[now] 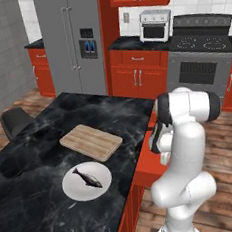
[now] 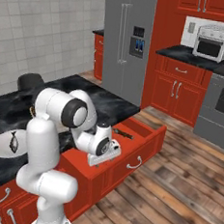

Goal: Pick up the knife from the drawer and place it on the cutting board. Then place the meat from the plate to the cutting board.

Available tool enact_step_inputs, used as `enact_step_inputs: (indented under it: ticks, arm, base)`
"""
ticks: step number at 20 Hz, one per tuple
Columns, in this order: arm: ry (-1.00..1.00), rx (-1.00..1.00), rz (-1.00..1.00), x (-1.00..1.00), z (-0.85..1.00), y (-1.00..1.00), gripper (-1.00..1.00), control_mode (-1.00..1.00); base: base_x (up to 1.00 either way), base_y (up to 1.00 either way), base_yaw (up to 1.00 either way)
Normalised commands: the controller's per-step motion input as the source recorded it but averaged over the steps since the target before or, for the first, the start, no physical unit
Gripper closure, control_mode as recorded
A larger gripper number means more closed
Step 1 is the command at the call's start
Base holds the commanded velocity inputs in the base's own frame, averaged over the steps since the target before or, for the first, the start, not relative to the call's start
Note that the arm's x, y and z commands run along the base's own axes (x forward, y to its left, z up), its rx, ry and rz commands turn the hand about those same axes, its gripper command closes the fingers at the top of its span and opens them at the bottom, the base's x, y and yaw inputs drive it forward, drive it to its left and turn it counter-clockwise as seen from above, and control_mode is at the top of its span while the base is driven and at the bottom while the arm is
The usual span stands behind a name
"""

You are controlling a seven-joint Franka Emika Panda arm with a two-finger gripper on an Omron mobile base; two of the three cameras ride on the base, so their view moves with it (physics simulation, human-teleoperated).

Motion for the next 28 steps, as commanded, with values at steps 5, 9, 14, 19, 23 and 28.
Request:
enact_step_inputs:
  ticks: [5,9,14,19,23,28]
  arm:
    - [0.08,0.00,0.03,0.00,-0.28,-0.31,-1.00,-1.00]
    - [0.07,0.00,0.01,-0.02,-0.22,-0.43,-1.00,-1.00]
    - [0.04,0.00,0.00,-0.11,-0.21,-0.51,-1.00,-1.00]
    - [0.00,0.00,0.00,-0.32,-0.14,-0.57,-1.00,-1.00]
    - [0.00,0.00,0.00,-0.44,-0.09,-0.59,-1.00,-1.00]
    - [0.00,0.00,0.00,-0.40,-0.03,-0.56,-1.00,-1.00]
  base:
    - [0.00,0.00,0.00]
    - [0.00,0.00,0.00]
    - [0.00,0.00,0.00]
    - [0.00,0.00,0.00]
    - [0.00,0.00,0.00]
    - [0.00,0.00,0.00]
